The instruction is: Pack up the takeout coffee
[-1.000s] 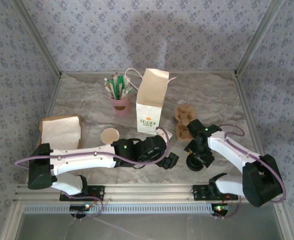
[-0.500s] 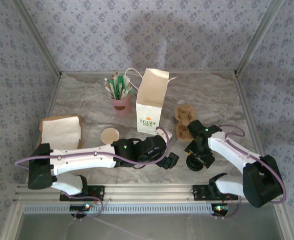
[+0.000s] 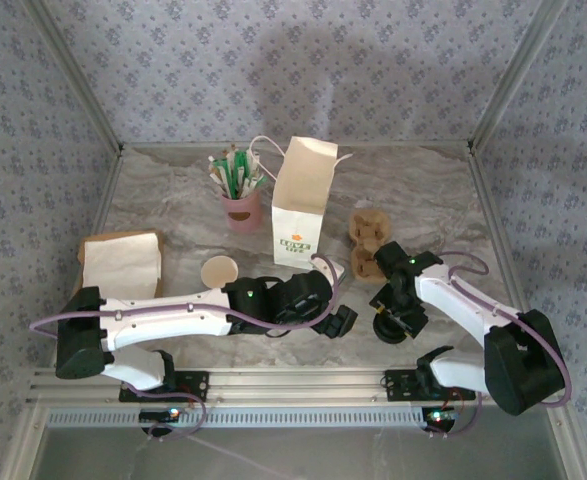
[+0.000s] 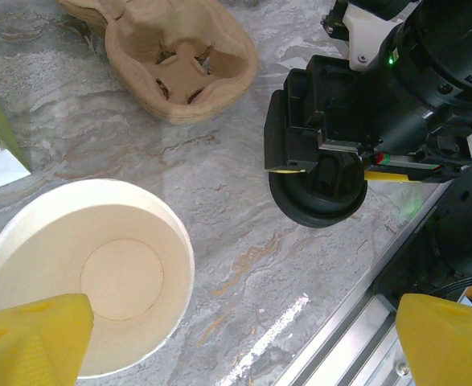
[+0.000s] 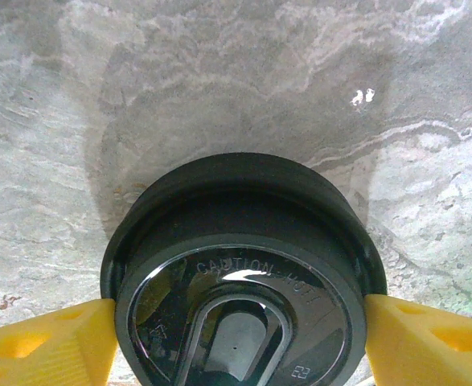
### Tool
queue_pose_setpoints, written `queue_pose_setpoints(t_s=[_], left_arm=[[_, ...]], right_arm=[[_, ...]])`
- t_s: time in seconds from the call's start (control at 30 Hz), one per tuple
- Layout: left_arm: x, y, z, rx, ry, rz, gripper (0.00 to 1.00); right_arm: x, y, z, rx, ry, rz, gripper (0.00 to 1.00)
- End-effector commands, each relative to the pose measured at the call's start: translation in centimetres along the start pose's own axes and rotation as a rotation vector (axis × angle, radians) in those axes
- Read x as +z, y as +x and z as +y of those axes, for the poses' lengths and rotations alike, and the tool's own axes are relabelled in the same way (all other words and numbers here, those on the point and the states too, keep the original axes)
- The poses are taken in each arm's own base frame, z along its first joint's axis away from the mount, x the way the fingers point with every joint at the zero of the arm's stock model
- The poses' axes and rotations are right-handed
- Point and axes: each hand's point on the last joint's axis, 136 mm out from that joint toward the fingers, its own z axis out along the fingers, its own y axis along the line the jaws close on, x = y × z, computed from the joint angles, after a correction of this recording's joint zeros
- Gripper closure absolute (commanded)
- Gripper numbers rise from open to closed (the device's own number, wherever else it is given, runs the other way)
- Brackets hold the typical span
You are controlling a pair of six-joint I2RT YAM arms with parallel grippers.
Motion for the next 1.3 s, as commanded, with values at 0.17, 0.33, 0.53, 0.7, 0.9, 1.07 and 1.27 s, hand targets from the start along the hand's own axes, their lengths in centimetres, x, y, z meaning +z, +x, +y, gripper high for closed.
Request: queue_pose_setpoints(t_s=[0.17, 0.33, 0.53, 0.7, 0.9, 1.07, 1.27], left_arm=[[-0.5, -1.0, -0.3, -0.012, 0.012, -0.04, 0.03], [-0.5, -1.1, -0.3, -0.012, 0.012, -0.04, 0.03], [-0.6, -1.1, -0.3, -0.013, 0.013, -0.04, 0.03], [-1.0, -1.4, -0.1, -0.018, 0.006, -0.056, 0.03], [-2.1, -2.2, 1.0, -0.038, -0.024, -0.117, 0.03], [-2.9, -2.2, 2.7, -0.069, -0.05, -0.138, 0.03], [-3.9, -1.8, 5.9, -0.148, -0.079, -0.155, 0.03]], right_arm=[[-0.7, 0.3, -0.6, 0.009, 0.006, 0.005, 0.21], [-1.3, 0.2, -0.6, 0.009, -0.005, -0.003, 0.22], [-1.5, 0.2, -0.5, 0.011, -0.011, -0.003, 0.22], [-2.4, -0.4, -0.2, 0.006, -0.035, -0.036, 0.22], [-4.2, -0.6, 0.8, -0.043, -0.074, -0.069, 0.22], [-6.1, -0.4, 2.3, -0.112, -0.109, -0.104, 0.21], [-8.7, 0.5, 4.6, -0.213, -0.138, -0.15, 0.21]])
